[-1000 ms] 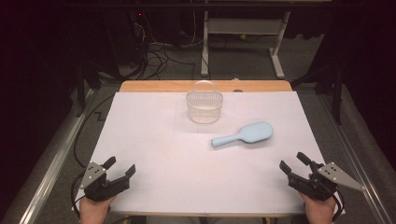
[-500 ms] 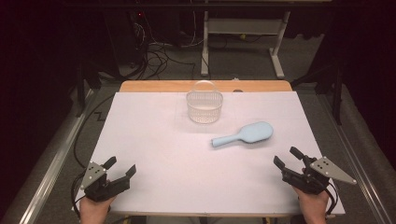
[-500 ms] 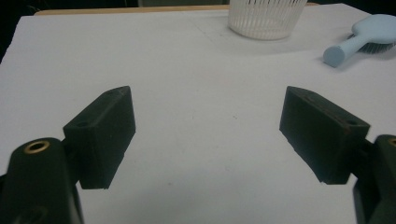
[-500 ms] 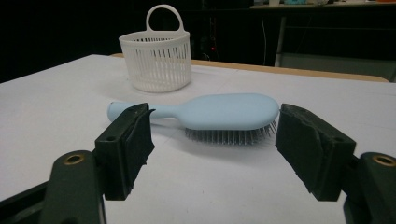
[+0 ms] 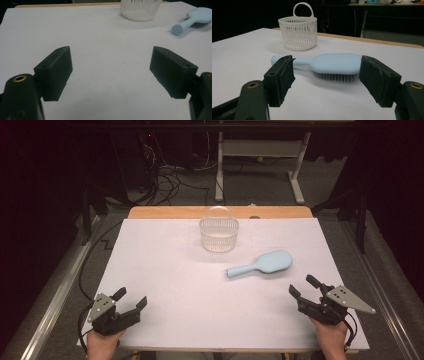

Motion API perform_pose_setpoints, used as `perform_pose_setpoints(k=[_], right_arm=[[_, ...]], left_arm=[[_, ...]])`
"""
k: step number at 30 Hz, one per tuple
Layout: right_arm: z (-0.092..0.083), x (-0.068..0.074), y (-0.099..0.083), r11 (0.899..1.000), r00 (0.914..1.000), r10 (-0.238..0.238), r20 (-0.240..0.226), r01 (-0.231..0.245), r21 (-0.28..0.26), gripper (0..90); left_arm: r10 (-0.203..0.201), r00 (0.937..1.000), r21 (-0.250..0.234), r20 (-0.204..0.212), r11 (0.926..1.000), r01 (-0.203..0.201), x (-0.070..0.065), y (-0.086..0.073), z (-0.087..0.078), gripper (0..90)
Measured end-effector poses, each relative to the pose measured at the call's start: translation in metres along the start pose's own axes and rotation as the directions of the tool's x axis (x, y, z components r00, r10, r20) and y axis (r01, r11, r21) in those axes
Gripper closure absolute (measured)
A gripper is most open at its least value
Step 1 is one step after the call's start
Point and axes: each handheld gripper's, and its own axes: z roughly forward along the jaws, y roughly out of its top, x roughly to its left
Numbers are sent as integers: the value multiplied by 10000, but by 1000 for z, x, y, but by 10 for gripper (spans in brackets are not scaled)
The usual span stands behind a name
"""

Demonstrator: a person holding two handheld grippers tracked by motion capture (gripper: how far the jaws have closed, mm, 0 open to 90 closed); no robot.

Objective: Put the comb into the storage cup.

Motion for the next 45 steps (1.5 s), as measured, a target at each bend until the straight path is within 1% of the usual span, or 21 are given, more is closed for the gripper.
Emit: perform_pose_setpoints(k=[1, 3, 8, 12, 19, 23, 27, 31, 35, 37, 38, 40, 45], right_arm=[[3, 2, 1, 10000, 9999, -23, -103, 23, 7, 290], [5, 3, 1, 10000, 9999, -36, -160, 36, -8, 292], [7, 4, 2, 10000, 9997, 4, -224, -5, -63, 294], [10, 5, 4, 9998, 9996, 41, -297, -47, -209, 296], [16, 8, 6, 9997, 9992, 54, -402, -63, -223, 299], [22, 11, 9, 9999, 9986, -59, -527, 52, -128, 301], [27, 15, 13, 9999, 9976, -72, -690, 61, -161, 301], [31, 18, 15, 9997, 9971, -131, -751, 117, -193, 301], [37, 22, 18, 9997, 9964, -154, -828, 137, -209, 303], [39, 23, 19, 9997, 9964, -197, -819, 183, -178, 306], [42, 24, 21, 9997, 9970, -246, -738, 241, -83, 313], [44, 25, 21, 9997, 9969, -241, -749, 238, -53, 313], [54, 31, 25, 9996, 9956, -264, -901, 272, 69, 315]], left_arm=[[-7, 10000, -4, -6, 10000, 7, 0, 0, 0, 179], [-10, 10000, -7, -17, 10000, 10, 0, 0, 0, 179], [1, 10000, 21, -26, 10000, -1, 0, 0, 0, 179], [-12, 10000, 39, -20, 10000, 12, 0, 0, 0, 179], [-19, 10000, 5, -44, 10000, 19, 1, 0, 0, 179], [-126, 9999, -45, -84, 9999, 126, 4, 1, 1, 179], [-76, 10000, -39, -46, 10000, 76, 3, 1, 2, 179], [-43, 10000, -15, -32, 10000, 43, 3, 1, 2, 179], [-130, 9999, -57, -49, 9999, 130, 3, 2, 1, 179], [-106, 9999, -14, -116, 9999, 106, 4, 1, 1, 179], [-114, 9999, -31, -130, 9999, 114, 4, 1, 0, 179], [-142, 9998, -86, -158, 9999, 140, 5, 1, -1, 179], [-241, 9995, -154, -194, 9996, 238, 7, 1, -3, 178]])
